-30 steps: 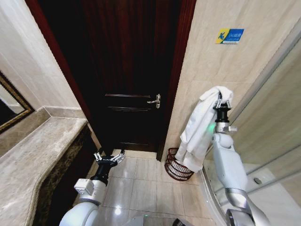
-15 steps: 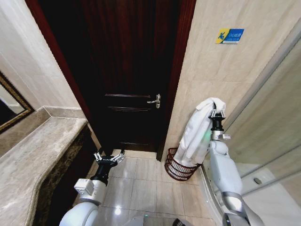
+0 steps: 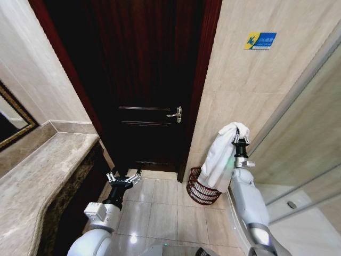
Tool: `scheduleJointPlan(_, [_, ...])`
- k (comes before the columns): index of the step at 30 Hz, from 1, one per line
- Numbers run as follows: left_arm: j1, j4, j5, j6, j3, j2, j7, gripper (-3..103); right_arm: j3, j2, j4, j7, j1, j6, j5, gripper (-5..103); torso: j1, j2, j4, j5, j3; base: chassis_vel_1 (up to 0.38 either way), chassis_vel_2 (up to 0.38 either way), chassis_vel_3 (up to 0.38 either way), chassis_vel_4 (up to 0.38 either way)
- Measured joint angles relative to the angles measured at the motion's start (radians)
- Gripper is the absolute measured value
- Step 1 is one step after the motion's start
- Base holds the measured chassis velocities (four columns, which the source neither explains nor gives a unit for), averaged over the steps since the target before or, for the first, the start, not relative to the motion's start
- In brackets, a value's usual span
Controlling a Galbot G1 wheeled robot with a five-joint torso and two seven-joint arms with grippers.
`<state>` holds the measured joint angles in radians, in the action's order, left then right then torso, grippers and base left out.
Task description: Discard the used towel into the hamper.
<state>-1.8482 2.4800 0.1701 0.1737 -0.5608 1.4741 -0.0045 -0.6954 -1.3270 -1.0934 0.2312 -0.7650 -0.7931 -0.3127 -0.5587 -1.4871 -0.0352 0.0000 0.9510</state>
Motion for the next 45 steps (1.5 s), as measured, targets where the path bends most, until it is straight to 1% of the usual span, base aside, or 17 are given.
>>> scheduleJointPlan(12, [0.0,0.0,0.0,0.0,0.0,0.0,0.0,100,-0.001,-0.017,0.017,0.002,-0.03,-0.012,0.004,8,0.0,0.0,0.0,0.0,0.0,0.0,0.0,0.0,0.0])
scheduleJointPlan(23, [0.0,0.0,0.0,0.0,0.0,0.0,0.0,100,-0.007,-0.027,0.007,-0.024,-0.123,0.001,0.02,8,0.0,0.0,0.0001,0.0001,0.0,0.0,0.0,0.0,0.0])
scheduleJointPlan(45, [0.0,0.0,0.0,0.0,0.0,0.0,0.0,100,-0.012,-0.024,-0.006,-0.027,-0.138,0.003,0.02,8,0.0,0.0,0.0,0.0001,0.0,-0.014,0.014,0.013,-0.011])
